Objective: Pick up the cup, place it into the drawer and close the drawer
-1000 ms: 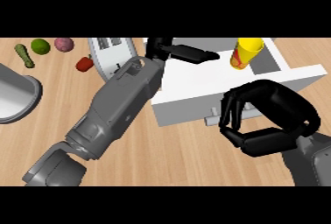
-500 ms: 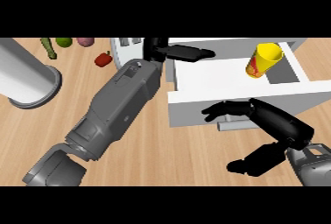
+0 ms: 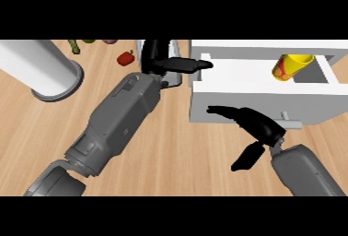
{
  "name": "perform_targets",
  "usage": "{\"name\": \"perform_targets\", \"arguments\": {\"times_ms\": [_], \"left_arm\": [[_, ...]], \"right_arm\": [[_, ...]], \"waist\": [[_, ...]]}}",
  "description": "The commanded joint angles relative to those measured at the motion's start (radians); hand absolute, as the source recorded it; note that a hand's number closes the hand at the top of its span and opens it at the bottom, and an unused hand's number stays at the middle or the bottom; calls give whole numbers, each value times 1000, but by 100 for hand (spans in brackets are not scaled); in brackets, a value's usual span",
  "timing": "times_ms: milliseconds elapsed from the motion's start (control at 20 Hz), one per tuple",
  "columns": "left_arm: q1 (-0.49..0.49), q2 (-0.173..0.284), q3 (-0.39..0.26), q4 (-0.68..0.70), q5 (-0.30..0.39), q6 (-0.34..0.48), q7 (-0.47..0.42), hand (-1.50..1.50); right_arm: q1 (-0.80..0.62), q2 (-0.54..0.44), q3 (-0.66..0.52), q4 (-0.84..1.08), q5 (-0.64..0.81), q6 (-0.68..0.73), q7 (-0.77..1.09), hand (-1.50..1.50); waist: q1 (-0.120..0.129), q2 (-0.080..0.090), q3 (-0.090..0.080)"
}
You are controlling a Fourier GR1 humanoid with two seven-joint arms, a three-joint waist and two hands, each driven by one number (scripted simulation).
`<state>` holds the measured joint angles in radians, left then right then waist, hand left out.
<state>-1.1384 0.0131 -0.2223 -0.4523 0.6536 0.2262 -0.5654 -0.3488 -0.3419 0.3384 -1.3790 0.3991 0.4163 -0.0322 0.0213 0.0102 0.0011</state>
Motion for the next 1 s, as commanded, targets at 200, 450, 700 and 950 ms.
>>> {"name": "perform_targets", "arguments": {"times_ms": [200,450,700,950], "left_arm": [[102,67,6,-121,10,-62,25,-150],[197,82,-15,-196,6,-72,36,-150],[221,103,-17,-240,16,-113,58,-150],[265,168,-16,-255,9,-161,54,-150]], "right_arm": [[-230,64,-33,525,132,-127,-163,150],[-307,58,-127,699,103,-223,-351,150],[-486,0,-249,826,58,-247,-361,150],[-567,-40,-309,886,35,-273,-335,150]], "waist": [[70,3,2],[97,4,4],[125,18,4],[148,33,4]]}}
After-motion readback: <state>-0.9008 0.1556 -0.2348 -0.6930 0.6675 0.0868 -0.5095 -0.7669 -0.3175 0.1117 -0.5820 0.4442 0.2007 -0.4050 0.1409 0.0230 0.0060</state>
